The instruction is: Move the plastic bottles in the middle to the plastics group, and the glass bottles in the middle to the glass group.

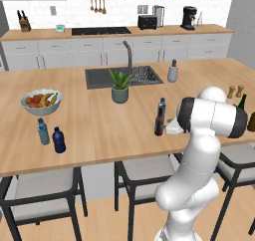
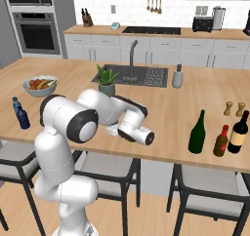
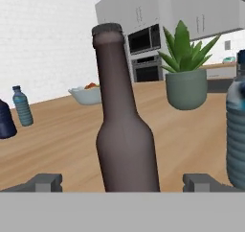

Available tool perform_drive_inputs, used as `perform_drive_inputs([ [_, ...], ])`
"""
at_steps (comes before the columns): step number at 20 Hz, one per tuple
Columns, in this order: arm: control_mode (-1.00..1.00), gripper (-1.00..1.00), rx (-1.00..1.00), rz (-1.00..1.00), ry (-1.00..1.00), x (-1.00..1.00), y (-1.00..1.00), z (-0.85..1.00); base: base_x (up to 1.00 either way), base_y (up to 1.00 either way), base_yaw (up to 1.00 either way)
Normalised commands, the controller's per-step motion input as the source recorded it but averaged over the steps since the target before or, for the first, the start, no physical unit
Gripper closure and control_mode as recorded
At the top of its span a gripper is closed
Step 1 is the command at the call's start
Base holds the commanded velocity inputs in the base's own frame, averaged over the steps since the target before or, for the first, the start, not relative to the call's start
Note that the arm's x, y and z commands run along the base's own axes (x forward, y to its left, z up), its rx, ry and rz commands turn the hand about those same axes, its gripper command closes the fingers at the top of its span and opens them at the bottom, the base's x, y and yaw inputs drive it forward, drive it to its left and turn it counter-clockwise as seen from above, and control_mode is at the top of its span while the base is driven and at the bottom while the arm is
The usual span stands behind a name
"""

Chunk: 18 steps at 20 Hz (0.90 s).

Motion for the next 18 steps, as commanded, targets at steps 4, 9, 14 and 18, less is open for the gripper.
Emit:
perform_drive_inputs([
  [4, -1.0, -1.0, 0.0, 0.0, 0.0, 0.11, 0.15, -0.02, 0.0, 0.0, 0.0],
  [9, -1.0, -1.0, 0.0, 0.0, 0.0, 0.11, 0.12, -0.01, 0.0, 0.0, 0.0],
  [14, -1.0, -1.0, 0.0, 0.0, 0.0, 0.13, 0.01, 0.0, 0.0, 0.0, 0.0],
  [18, -1.0, -1.0, 0.0, 0.0, 0.0, 0.04, 0.02, 0.0, 0.0, 0.0, 0.0],
])
